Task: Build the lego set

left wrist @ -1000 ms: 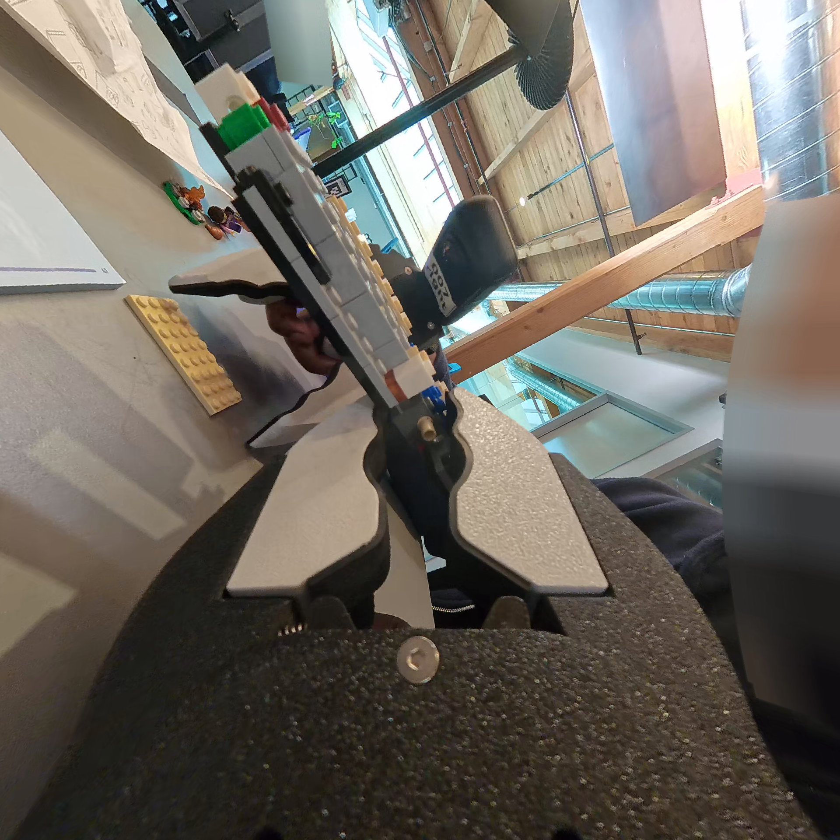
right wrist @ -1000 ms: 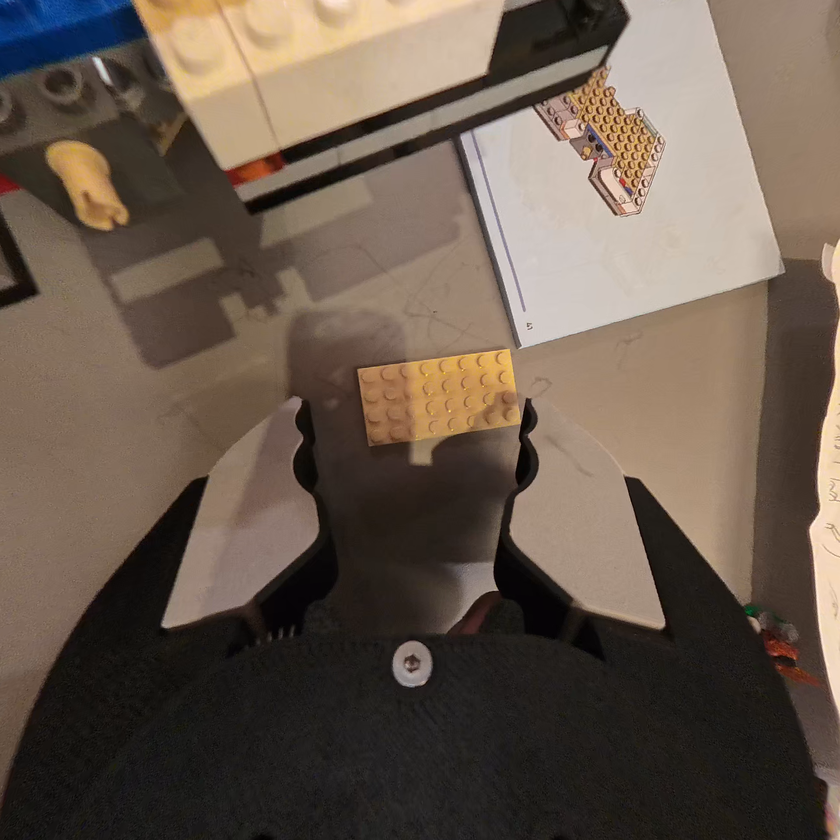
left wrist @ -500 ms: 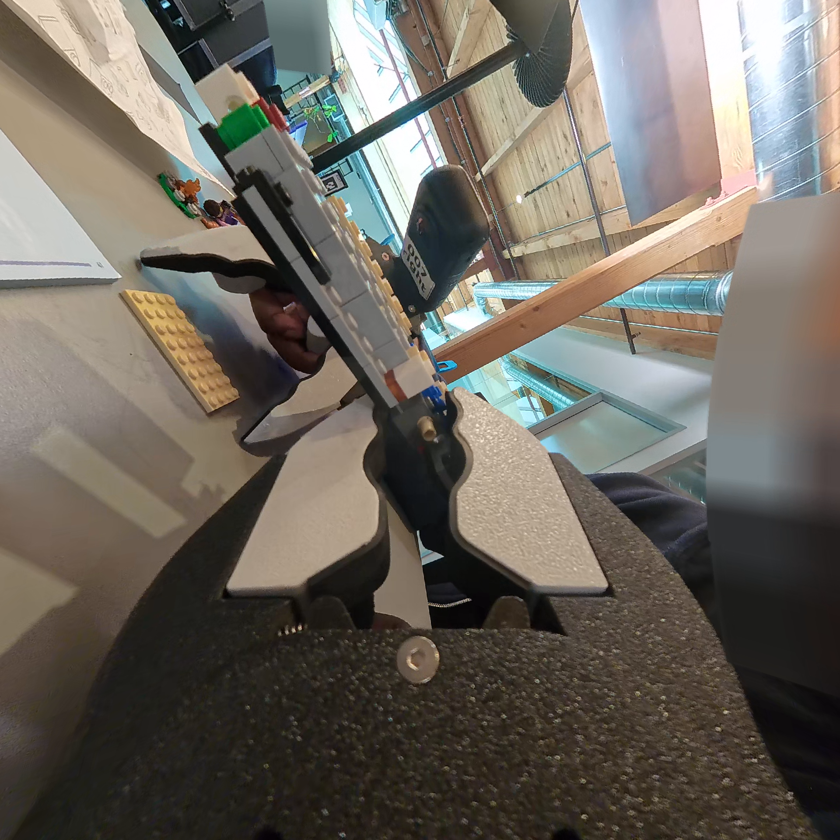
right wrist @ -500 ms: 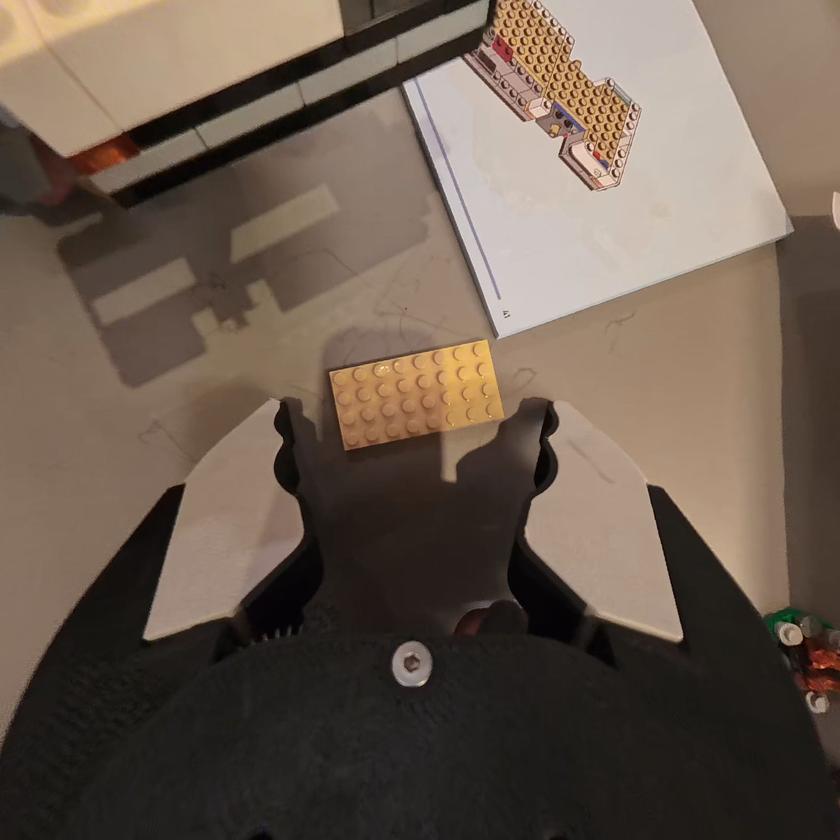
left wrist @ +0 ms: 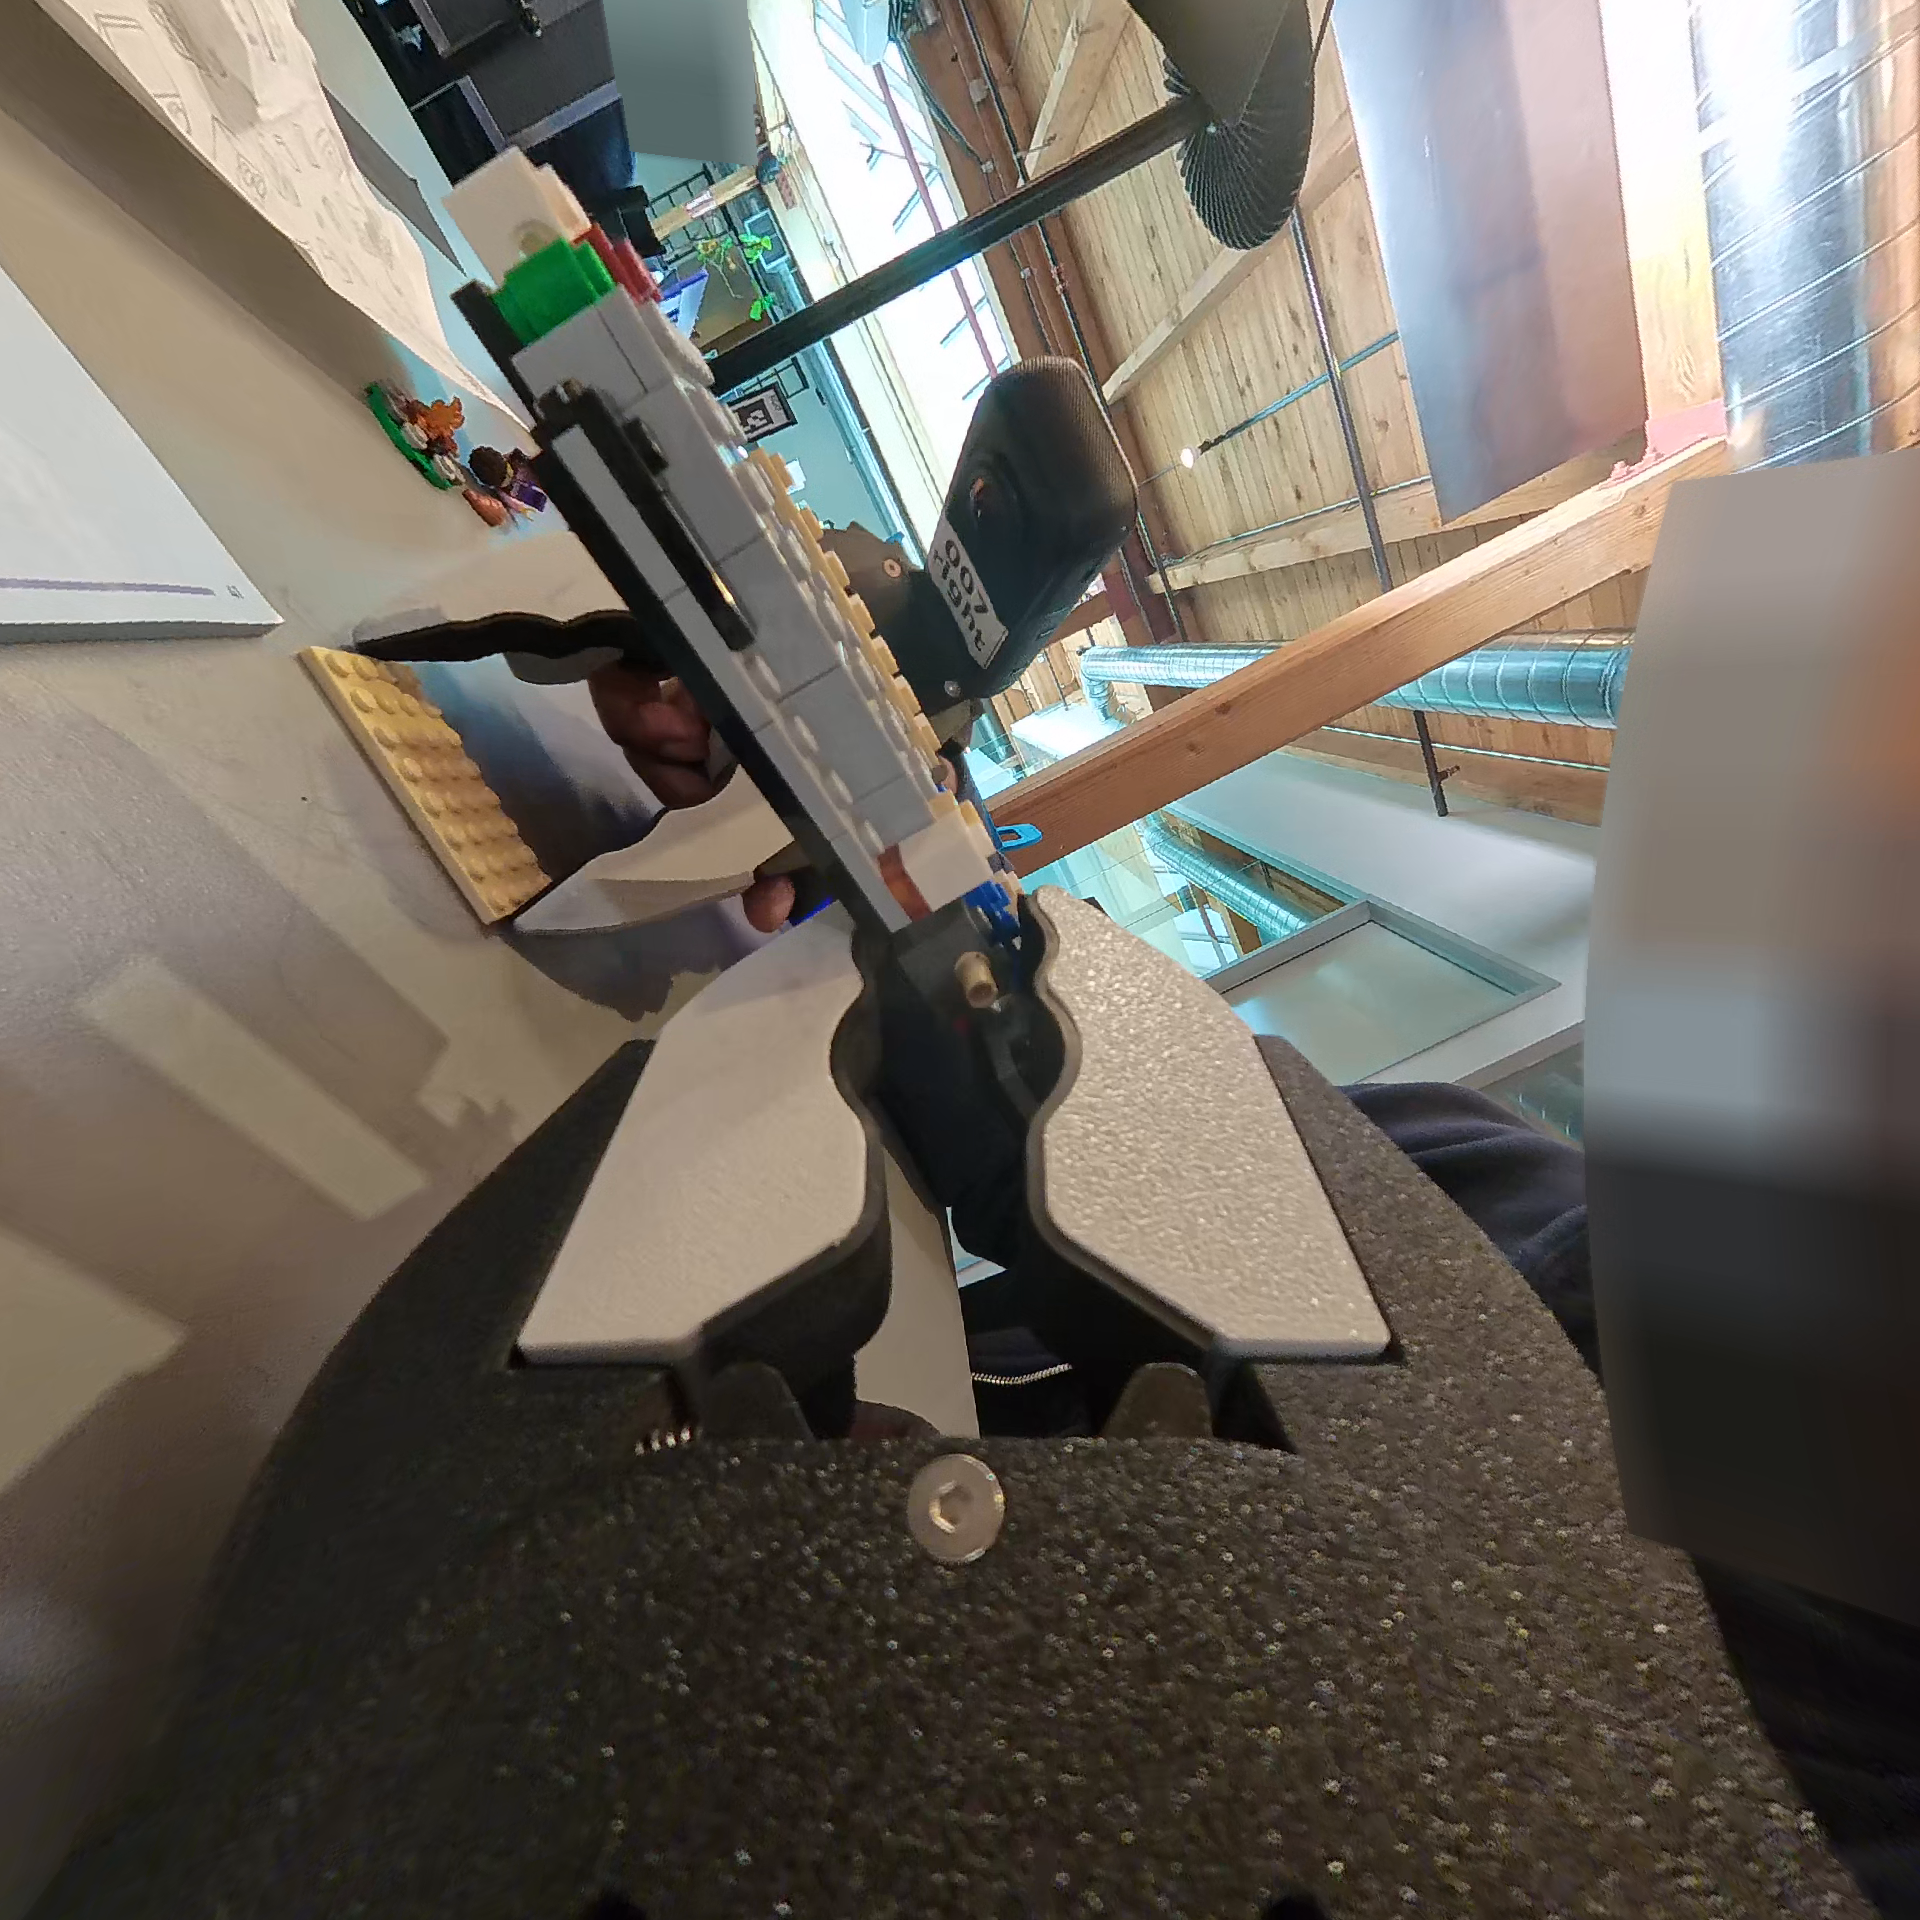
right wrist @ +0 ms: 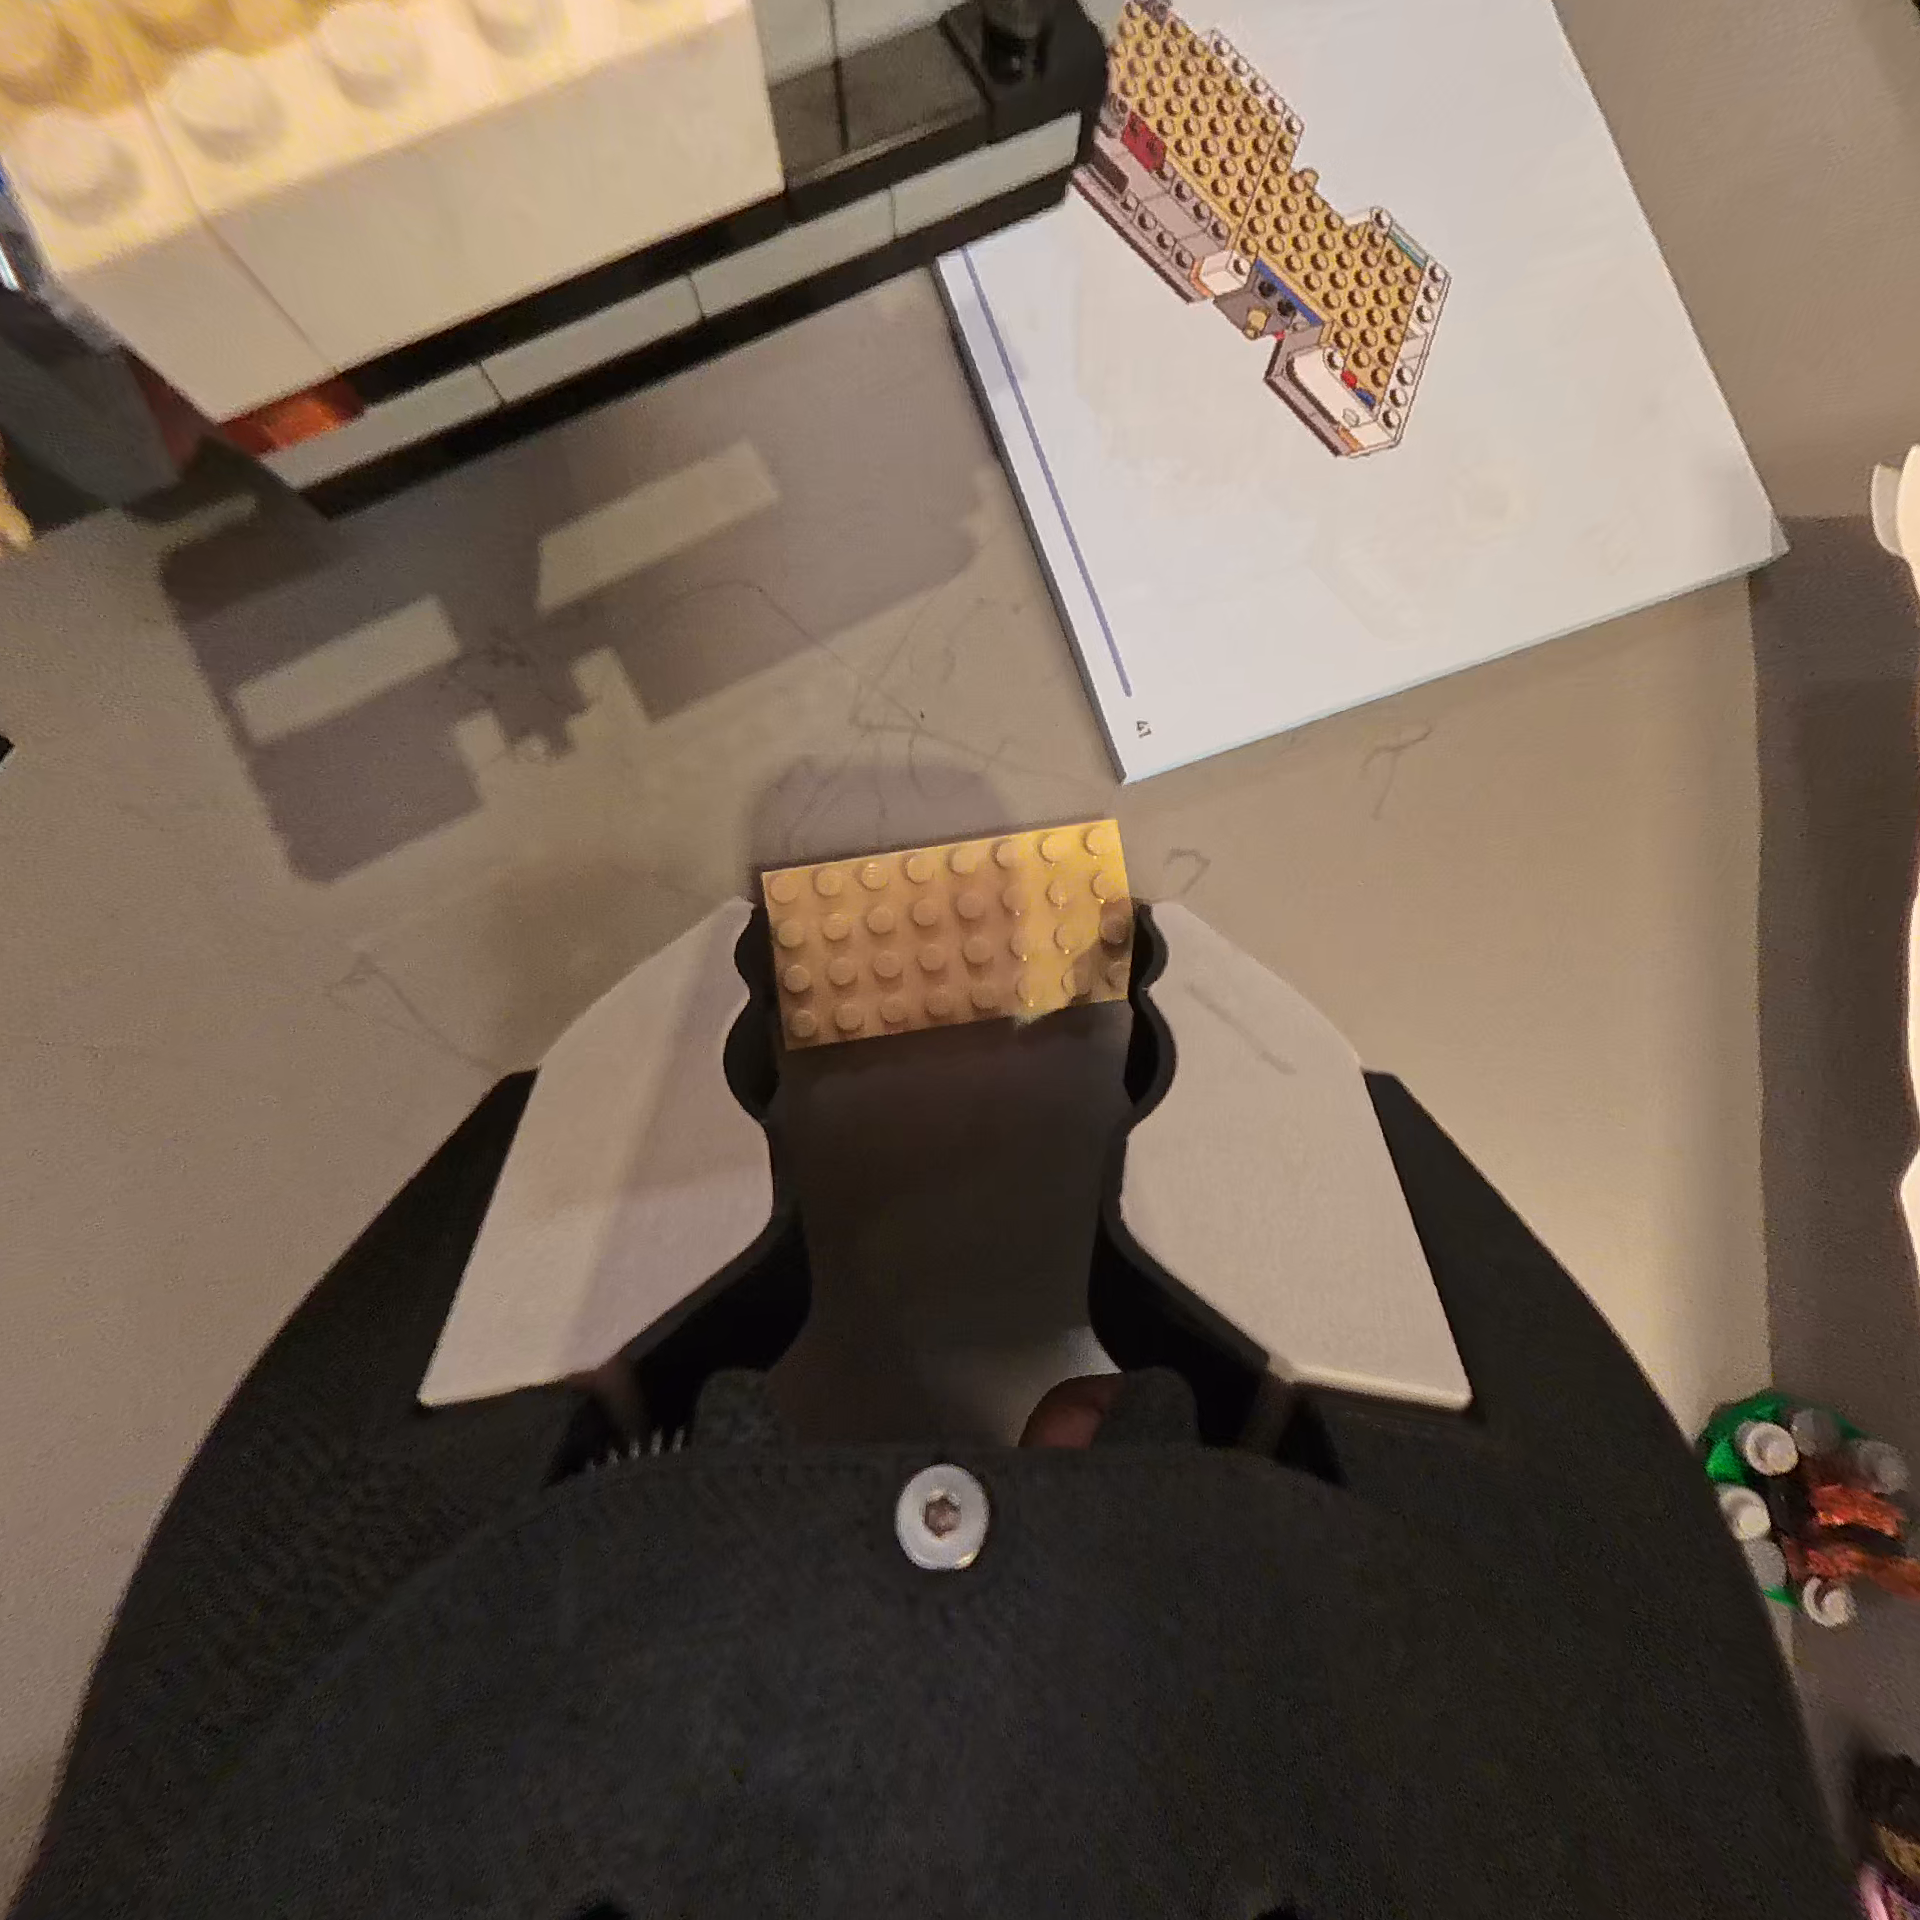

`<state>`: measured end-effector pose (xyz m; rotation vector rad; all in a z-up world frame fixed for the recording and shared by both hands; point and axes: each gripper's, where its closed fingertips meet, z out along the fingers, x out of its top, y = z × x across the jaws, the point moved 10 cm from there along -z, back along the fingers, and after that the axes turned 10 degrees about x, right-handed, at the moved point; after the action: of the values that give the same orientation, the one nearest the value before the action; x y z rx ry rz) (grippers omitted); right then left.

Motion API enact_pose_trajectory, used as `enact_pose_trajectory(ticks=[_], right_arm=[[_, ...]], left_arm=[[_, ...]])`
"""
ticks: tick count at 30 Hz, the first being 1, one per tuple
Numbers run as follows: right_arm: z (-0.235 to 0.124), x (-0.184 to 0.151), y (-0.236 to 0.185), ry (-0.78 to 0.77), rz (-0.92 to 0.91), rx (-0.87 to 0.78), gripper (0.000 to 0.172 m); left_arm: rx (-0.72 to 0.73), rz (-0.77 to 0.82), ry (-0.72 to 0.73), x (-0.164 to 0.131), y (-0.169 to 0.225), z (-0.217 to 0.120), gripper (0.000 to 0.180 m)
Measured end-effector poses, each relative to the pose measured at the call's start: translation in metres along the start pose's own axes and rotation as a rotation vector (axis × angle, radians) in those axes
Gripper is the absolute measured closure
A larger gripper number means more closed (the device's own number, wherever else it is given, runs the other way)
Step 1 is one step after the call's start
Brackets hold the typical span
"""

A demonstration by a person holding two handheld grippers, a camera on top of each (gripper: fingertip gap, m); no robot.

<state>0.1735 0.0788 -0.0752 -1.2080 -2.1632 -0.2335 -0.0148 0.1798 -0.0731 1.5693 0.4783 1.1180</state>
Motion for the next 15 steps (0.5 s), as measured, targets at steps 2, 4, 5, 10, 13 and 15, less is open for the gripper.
enact_pose_trajectory(ticks=[2, 4, 5, 10, 13, 15], right_arm=[[-0.004, -0.001, 0.000, 0.009, 0.006, 0.002, 0.105], [-0.011, 0.000, 0.001, 0.039, 0.017, 0.004, 0.106], [-0.016, 0.001, 0.001, 0.057, 0.018, 0.004, 0.106], [-0.053, 0.019, -0.008, 0.183, -0.010, 0.008, 0.106], [-0.077, 0.035, -0.021, 0.250, -0.051, 0.011, 0.106], [-0.087, 0.045, -0.032, 0.282, -0.084, 0.019, 0.106]], left_arm=[[0.001, -0.003, 0.000, 0.000, 0.000, 0.000, 0.157], [0.000, -0.004, -0.003, 0.000, 0.000, 0.000, 0.157], [-0.001, -0.004, -0.006, 0.000, 0.000, 0.000, 0.157], [-0.005, 0.007, -0.024, -0.001, 0.001, 0.002, 0.157], [-0.001, 0.031, -0.034, -0.003, 0.003, 0.003, 0.157], [0.007, 0.056, -0.048, -0.004, 0.004, 0.004, 0.157]])
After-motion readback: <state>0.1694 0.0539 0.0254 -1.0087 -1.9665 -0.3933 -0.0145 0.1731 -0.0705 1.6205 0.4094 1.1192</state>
